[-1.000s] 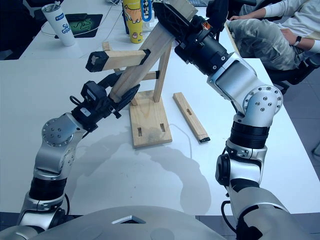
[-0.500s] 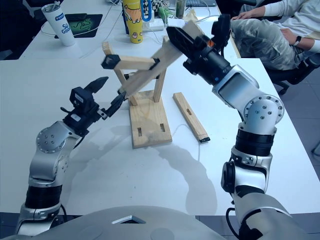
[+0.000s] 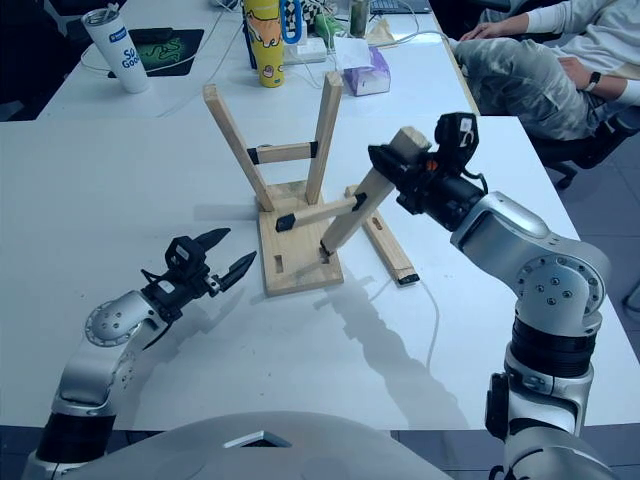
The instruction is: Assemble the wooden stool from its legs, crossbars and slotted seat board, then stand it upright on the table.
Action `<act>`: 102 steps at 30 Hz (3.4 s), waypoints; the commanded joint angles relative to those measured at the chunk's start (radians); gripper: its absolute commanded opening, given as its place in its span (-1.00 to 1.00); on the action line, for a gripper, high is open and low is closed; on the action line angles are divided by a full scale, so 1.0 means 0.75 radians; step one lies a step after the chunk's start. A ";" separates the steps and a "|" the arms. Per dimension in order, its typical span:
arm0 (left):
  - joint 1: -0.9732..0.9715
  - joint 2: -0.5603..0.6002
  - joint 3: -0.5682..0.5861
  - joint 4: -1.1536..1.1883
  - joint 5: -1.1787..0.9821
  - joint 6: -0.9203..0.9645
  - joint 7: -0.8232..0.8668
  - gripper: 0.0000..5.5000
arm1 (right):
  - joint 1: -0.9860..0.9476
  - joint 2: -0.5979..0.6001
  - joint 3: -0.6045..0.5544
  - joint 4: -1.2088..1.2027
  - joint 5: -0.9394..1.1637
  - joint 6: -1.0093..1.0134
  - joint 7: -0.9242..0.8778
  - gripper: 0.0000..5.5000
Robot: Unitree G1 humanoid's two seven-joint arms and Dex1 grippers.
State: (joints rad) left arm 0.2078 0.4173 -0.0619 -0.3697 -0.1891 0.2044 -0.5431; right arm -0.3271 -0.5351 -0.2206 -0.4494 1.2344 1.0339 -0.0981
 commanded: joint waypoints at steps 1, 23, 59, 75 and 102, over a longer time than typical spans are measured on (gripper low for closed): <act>0.020 -0.020 -0.015 -0.009 0.024 -0.012 0.032 0.22 | 0.033 0.030 0.011 0.032 0.017 0.052 -0.092 -0.63; 0.016 -0.035 -0.012 -0.003 0.020 -0.039 0.051 0.22 | 0.187 0.147 0.115 0.050 -0.251 -0.195 -0.346 -0.63; -0.058 -0.038 -0.040 0.057 0.041 -0.062 0.031 0.22 | -0.061 0.332 0.221 0.170 -0.933 -0.667 0.140 -0.23; -0.021 -0.041 -0.034 0.037 0.047 -0.067 0.052 0.22 | -0.121 0.102 -0.040 0.487 -1.015 -0.359 0.132 -0.23; -0.031 -0.055 -0.049 0.044 0.058 -0.073 0.067 0.22 | 0.247 -0.019 0.352 0.308 -1.058 0.038 0.560 0.54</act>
State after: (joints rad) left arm 0.1913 0.3726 -0.0963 -0.3381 -0.1536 0.1482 -0.4933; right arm -0.1607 -0.5575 0.0246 -0.2578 0.4574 1.0789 0.3026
